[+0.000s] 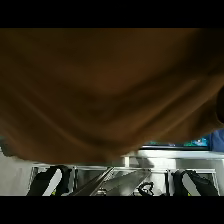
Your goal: Fold the shirts.
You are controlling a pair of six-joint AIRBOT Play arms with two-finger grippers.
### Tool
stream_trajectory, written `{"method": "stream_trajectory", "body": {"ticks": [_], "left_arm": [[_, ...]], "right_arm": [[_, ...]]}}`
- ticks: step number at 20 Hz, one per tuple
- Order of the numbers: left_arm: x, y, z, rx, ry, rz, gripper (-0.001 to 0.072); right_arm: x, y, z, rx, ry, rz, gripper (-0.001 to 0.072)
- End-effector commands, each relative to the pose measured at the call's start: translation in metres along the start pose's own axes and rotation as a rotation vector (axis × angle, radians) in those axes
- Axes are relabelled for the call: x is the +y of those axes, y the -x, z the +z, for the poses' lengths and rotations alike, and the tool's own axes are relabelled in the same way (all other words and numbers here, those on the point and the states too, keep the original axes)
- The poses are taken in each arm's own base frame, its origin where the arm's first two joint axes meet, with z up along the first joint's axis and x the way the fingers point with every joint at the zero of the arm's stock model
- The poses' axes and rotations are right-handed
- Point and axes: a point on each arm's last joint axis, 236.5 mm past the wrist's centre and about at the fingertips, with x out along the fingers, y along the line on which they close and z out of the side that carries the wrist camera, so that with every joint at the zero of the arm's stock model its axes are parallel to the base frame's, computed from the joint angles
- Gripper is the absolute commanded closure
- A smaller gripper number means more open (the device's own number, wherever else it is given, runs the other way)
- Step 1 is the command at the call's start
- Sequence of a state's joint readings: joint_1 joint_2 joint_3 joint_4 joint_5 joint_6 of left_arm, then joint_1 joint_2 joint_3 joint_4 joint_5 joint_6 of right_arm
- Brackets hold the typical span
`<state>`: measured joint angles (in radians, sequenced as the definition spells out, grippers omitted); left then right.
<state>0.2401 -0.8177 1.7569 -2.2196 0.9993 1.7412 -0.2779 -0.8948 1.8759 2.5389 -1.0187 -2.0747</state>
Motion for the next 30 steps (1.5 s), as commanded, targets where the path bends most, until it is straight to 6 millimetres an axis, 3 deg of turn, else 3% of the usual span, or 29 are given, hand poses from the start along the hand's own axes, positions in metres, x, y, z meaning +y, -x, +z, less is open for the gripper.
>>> {"method": "stream_trajectory", "body": {"ticks": [1, 3, 5, 8, 10, 12, 14, 17, 19, 23, 27, 28, 30], "left_arm": [[0.036, -0.089, -0.115, 0.278, 0.102, -0.049, 0.0692], [0.061, -0.146, -0.201, 0.434, 0.175, -0.045, 0.0692], [0.094, -0.187, -0.292, 0.587, 0.239, -0.007, 0.0692], [0.14, -0.215, -0.432, 0.821, 0.323, 0.047, 0.0692], [0.17, -0.221, -0.511, 0.924, 0.385, 0.1, 0.0692], [0.195, -0.23, -0.555, 0.966, 0.432, 0.133, 0.0692], [0.212, -0.245, -0.567, 0.965, 0.438, 0.134, 0.0692], [0.228, -0.273, -0.552, 0.91, 0.408, 0.125, 0.0692], [0.237, -0.282, -0.541, 0.887, 0.432, 0.132, 0.0692], [0.221, -0.289, -0.54, 0.933, 0.418, 0.063, 0.0692], [0.199, -0.293, -0.54, 0.95, 0.418, 0.019, 0.0691], [0.193, -0.289, -0.54, 0.972, 0.423, 0.002, 0.0605], [0.175, -0.286, -0.534, 0.99, 0.456, -0.046, 0.0001]], "right_arm": [[-0.041, -0.072, -0.118, 0.209, -0.238, 0.06, 0.0692], [-0.066, -0.12, -0.217, 0.356, -0.367, 0.044, 0.0692], [-0.094, -0.157, -0.32, 0.479, -0.488, -0.012, 0.0692], [-0.121, -0.182, -0.45, 0.626, -0.635, -0.087, 0.0692], [-0.14, -0.188, -0.517, 0.668, -0.716, -0.158, 0.0692], [-0.164, -0.19, -0.557, 0.66, -0.794, -0.231, 0.0693], [-0.186, -0.188, -0.577, 0.66, -0.854, -0.282, 0.0692], [-0.219, -0.174, -0.579, 0.636, -0.899, -0.346, 0.0693], [-0.228, -0.16, -0.58, 0.66, -0.925, -0.341, 0.0693], [-0.186, -0.153, -0.599, 0.786, -0.954, -0.213, 0.0693], [-0.171, -0.162, -0.599, 0.791, -0.937, -0.174, 0.0692], [-0.161, -0.164, -0.595, 0.797, -0.959, -0.143, 0.0691], [-0.133, -0.169, -0.588, 0.822, -0.977, -0.07, 0.0691]]}}
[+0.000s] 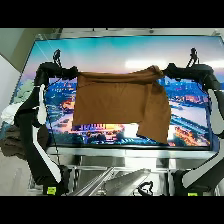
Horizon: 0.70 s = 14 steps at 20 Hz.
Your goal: Fold the shirts.
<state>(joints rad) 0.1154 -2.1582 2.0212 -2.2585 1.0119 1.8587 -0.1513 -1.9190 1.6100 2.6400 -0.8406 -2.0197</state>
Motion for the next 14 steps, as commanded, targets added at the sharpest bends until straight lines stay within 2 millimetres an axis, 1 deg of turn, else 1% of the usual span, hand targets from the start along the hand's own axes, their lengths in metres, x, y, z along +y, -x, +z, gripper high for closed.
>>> {"method": "stream_trajectory", "body": {"ticks": [1, 2, 3, 4, 5, 6, 7, 8, 9, 10, 11, 12, 14], "left_arm": [[-0.03, 0.005, -0.013, 0.065, 0.009, -0.083, -0.0002], [-0.036, 0.01, -0.017, 0.091, 0.008, -0.098, -0.0002], [-0.04, 0.02, -0.019, 0.111, 0.047, -0.105, -0.0002], [-0.042, 0.04, -0.019, 0.131, 0.067, -0.111, -0.0002], [-0.041, 0.066, -0.021, 0.158, 0.076, -0.115, -0.0002], [-0.038, 0.091, -0.029, 0.206, 0.084, -0.101, -0.0001], [-0.028, 0.116, -0.046, 0.277, 0.094, -0.063, 0.0001], [-0.012, 0.139, -0.071, 0.366, 0.122, 0.007, 0.0047], [0.001, 0.154, -0.094, 0.431, 0.137, 0.072, 0.005], [0.011, 0.164, -0.116, 0.467, 0.162, 0.124, 0.0048], [0.012, 0.165, -0.135, 0.482, 0.183, 0.127, 0.0047], [0.013, 0.162, -0.157, 0.493, 0.21, 0.12, 0.0047], [0.018, 0.152, -0.204, 0.548, 0.257, 0.117, 0.0047]], "right_arm": [[0.036, -0.01, -0.026, 0.082, 0.017, 0.075, 0.0691], [0.043, -0.015, -0.032, 0.093, 0.019, 0.082, 0.0691], [0.048, -0.018, -0.035, 0.101, 0.019, 0.087, 0.0691], [0.054, -0.017, -0.036, 0.104, 0.029, 0.095, 0.0691], [0.059, -0.011, -0.034, 0.105, 0.036, 0.103, 0.0691], [0.064, -0.001, -0.031, 0.11, 0.043, 0.115, 0.0668], [0.068, 0.01, -0.029, 0.12, 0.051, 0.128, 0.0462], [0.071, 0.025, -0.027, 0.133, 0.059, 0.141, 0.0254], [0.071, 0.04, -0.025, 0.145, 0.058, 0.152, 0.0245], [0.067, 0.056, -0.024, 0.166, 0.041, 0.149, 0.0245], [0.057, 0.075, -0.025, 0.197, 0.029, 0.125, 0.0245], [0.044, 0.095, -0.03, 0.238, 0.009, 0.096, 0.0245], [0.023, 0.125, -0.038, 0.297, -0.04, 0.063, 0.0245]]}}
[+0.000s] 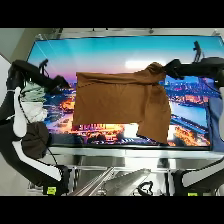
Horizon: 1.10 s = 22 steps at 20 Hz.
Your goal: Fold the shirts.
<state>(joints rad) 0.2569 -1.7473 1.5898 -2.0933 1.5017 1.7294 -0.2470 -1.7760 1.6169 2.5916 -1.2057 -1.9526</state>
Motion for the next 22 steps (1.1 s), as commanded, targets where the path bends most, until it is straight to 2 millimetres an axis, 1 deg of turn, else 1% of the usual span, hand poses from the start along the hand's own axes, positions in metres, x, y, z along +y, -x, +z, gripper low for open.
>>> {"method": "stream_trajectory", "body": {"ticks": [1, 3, 5, 7, 9, 10, 11, 12, 14, 15, 16, 17, 20, 21, 22], "left_arm": [[0.024, -0.036, -0.073, 0.131, 0.076, 0.009, 0.0047], [0.018, -0.055, -0.092, 0.174, 0.102, -0.06, 0.0047], [0.022, -0.066, -0.104, 0.202, 0.122, -0.063, 0.0048], [0.032, -0.071, -0.114, 0.221, 0.141, -0.048, 0.0048], [0.036, -0.078, -0.116, 0.21, 0.164, -0.05, 0.0048], [0.036, -0.083, -0.114, 0.194, 0.17, -0.051, 0.0048], [0.029, -0.088, -0.109, 0.169, 0.164, -0.07, 0.0049], [0.02, -0.091, -0.103, 0.145, 0.144, -0.096, 0.0067], [0.001, -0.097, -0.09, 0.095, 0.101, -0.136, 0.0319], [-0.002, -0.099, -0.086, 0.081, 0.088, -0.13, 0.0516], [-0.004, -0.101, -0.086, 0.08, 0.08, -0.126, 0.0669], [-0.006, -0.103, -0.086, 0.081, 0.074, -0.125, 0.0691], [-0.004, -0.102, -0.084, 0.069, 0.079, -0.122, 0.069], [-0.003, -0.102, -0.083, 0.065, 0.08, -0.121, 0.069], [-0.001, -0.1, -0.082, 0.062, 0.086, -0.122, 0.0691]], "right_arm": [[-0.024, 0.054, -0.032, 0.124, -0.096, -0.037, 0.0245], [-0.036, 0.071, -0.038, 0.121, -0.143, -0.04, 0.0245], [-0.049, 0.083, -0.047, 0.126, -0.183, -0.051, 0.0245], [-0.072, 0.09, -0.068, 0.168, -0.205, -0.135, 0.0245], [-0.096, 0.095, -0.094, 0.235, -0.233, -0.229, 0.0242], [-0.104, 0.095, -0.105, 0.262, -0.253, -0.258, 0.017], [-0.11, 0.093, -0.116, 0.285, -0.272, -0.264, 0.0106], [-0.113, 0.09, -0.126, 0.305, -0.291, -0.263, 0.0106], [-0.123, 0.083, -0.144, 0.331, -0.316, -0.265, 0.0106], [-0.128, 0.077, -0.152, 0.34, -0.316, -0.264, 0.0107], [-0.132, 0.071, -0.159, 0.349, -0.318, -0.265, 0.0107], [-0.136, 0.064, -0.166, 0.359, -0.31, -0.266, 0.0107], [-0.147, 0.039, -0.172, 0.375, -0.28, -0.279, 0.0107], [-0.149, 0.028, -0.173, 0.377, -0.267, -0.275, 0.0107], [-0.146, 0.015, -0.172, 0.371, -0.263, -0.248, 0.0107]]}}
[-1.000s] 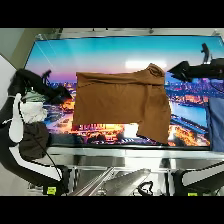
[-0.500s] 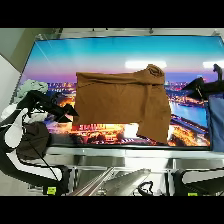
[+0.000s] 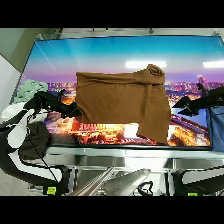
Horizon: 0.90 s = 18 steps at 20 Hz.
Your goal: Fold the shirts.
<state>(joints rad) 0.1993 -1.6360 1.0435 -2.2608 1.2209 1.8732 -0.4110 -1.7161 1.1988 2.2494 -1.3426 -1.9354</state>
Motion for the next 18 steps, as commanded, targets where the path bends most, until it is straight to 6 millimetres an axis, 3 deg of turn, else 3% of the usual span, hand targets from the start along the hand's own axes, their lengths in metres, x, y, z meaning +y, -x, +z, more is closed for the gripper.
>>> {"method": "stream_trajectory", "body": {"ticks": [1, 3, 4, 7, 8, 9, 11, 13, 14, 15, 16, 17, 18], "left_arm": [[0.0, 0.001, 0.005, -0.022, 0.002, -0.004, 0.069], [0.0, 0.001, 0.005, -0.021, 0.002, -0.004, 0.069], [0.0, 0.001, 0.005, -0.02, 0.002, -0.004, 0.0691], [-0.001, 0.002, 0.005, -0.022, -0.007, -0.007, 0.069], [-0.005, 0.005, 0.005, -0.033, -0.027, -0.01, 0.0691], [-0.017, 0.014, 0.007, -0.061, -0.059, -0.03, 0.0692], [-0.065, 0.059, 0.012, -0.17, -0.17, -0.098, 0.0692], [-0.135, 0.15, 0.012, -0.392, -0.365, -0.113, 0.0692], [-0.182, 0.218, 0.002, -0.598, -0.49, -0.109, 0.0692], [-0.228, 0.286, -0.018, -0.825, -0.607, -0.093, 0.0692], [-0.275, 0.362, -0.057, -1.093, -0.726, -0.08, 0.0692], [-0.313, 0.425, -0.109, -1.329, -0.821, -0.089, 0.0692], [-0.343, 0.477, -0.175, -1.546, -0.91, -0.097, 0.0692]], "right_arm": [[0.015, -0.036, 0.012, -0.014, 0.044, 0.061, 0.0109], [0.035, -0.048, 0.022, -0.042, 0.054, 0.126, 0.011], [0.04, -0.052, 0.025, -0.043, 0.069, 0.127, 0.0171], [0.058, -0.054, 0.018, 0.002, 0.142, 0.145, 0.0644], [0.066, -0.05, 0.016, 0.013, 0.175, 0.153, 0.0691], [0.078, -0.039, 0.016, -0.003, 0.21, 0.158, 0.0692], [0.122, 0.013, 0.029, -0.136, 0.323, 0.186, 0.0693], [0.205, 0.115, 0.035, -0.399, 0.526, 0.238, 0.0693], [0.25, 0.176, 0.024, -0.56, 0.65, 0.231, 0.0693], [0.296, 0.241, -0.001, -0.745, 0.801, 0.188, 0.0693], [0.34, 0.3, -0.038, -0.935, 0.94, 0.149, 0.0694], [0.375, 0.348, -0.08, -1.104, 1.041, 0.12, 0.0693], [0.404, 0.392, -0.13, -1.277, 1.126, 0.088, 0.0693]]}}
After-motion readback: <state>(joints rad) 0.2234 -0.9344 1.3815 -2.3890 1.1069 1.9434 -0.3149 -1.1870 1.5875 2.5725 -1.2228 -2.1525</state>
